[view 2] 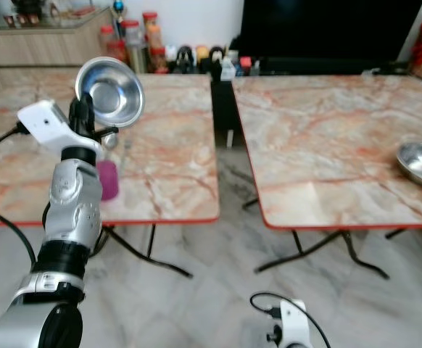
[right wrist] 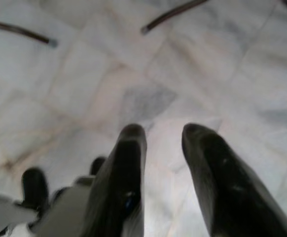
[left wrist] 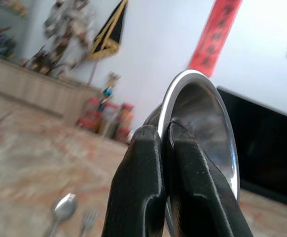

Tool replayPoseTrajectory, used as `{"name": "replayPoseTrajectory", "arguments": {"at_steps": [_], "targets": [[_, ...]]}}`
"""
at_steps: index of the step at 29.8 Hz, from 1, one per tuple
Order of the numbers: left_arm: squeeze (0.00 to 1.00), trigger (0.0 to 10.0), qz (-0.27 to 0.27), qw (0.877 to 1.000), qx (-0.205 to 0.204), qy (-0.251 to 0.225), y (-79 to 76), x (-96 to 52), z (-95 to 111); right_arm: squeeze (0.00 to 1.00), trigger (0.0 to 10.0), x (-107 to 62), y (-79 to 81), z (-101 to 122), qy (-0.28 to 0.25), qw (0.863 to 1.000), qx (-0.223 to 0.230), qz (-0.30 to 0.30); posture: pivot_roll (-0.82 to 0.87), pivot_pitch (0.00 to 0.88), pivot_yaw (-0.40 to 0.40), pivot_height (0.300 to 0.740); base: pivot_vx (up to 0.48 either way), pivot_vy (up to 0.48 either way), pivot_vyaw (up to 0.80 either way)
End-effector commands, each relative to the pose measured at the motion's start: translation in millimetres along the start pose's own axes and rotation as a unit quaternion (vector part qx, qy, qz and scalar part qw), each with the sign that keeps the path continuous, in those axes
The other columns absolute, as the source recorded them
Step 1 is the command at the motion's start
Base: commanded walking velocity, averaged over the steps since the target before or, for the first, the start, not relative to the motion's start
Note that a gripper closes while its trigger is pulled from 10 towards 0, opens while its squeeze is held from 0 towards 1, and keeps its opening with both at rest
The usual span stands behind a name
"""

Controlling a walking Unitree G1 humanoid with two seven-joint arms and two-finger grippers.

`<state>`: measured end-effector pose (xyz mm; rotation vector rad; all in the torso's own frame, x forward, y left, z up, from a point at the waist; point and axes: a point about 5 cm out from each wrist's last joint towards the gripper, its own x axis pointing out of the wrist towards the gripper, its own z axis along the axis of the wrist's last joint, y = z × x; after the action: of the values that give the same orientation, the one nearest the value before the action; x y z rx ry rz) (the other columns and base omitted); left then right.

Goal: Setting the table

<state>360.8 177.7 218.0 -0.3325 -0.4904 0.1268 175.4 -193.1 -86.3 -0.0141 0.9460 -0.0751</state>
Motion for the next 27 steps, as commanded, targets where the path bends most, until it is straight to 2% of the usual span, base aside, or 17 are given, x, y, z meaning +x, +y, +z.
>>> {"name": "replayPoseTrajectory", "arguments": {"at_steps": [1,12,19,23,27], "targets": [[0.0,10.0,-0.012,1.0,-0.003,-0.012,-8.5,4.5,6.8,0.0,10.0,0.3,-1.0,2.4,-0.004,1.0,0.002,-0.001,-0.03,0.0,-0.013,0.74,0.0,-0.394,0.0],[0.0,10.0,-0.024,1.0,-0.001,0.014,-12.4,-3.3,-4.6,0.0,10.0,0.1,-0.3,1.9,-0.006,1.0,0.001,0.001,-0.03,0.0,-0.01,0.74,0.0,-0.392,0.0],[0.0,10.0,-0.027,0.999,-0.001,0.018,-14.6,-5.8,-6.6,0.0,10.0,0.1,-0.5,2.7,-0.01,1.0,-0.016,-0.002,-0.03,0.0,-0.012,0.74,0.034,-0.391,0.0],[0.0,10.0,-0.029,0.999,-0.001,0.021,-15.1,-6.7,-7.8,0.0,10.0,0.0,-1.9,3.2,-0.012,1.0,-0.024,-0.01,-0.03,0.0,-0.011,0.74,0.248,-0.38,0.8],[0.0,10.0,-0.041,0.999,0.001,0.032,-18.6,-7.8,-11.2,0.0,10.0,0.2,-1.2,2.9,-0.009,1.0,-0.015,-0.007,-0.03,0.0,-0.011,0.74,0.249,-0.322,0.1]]}}
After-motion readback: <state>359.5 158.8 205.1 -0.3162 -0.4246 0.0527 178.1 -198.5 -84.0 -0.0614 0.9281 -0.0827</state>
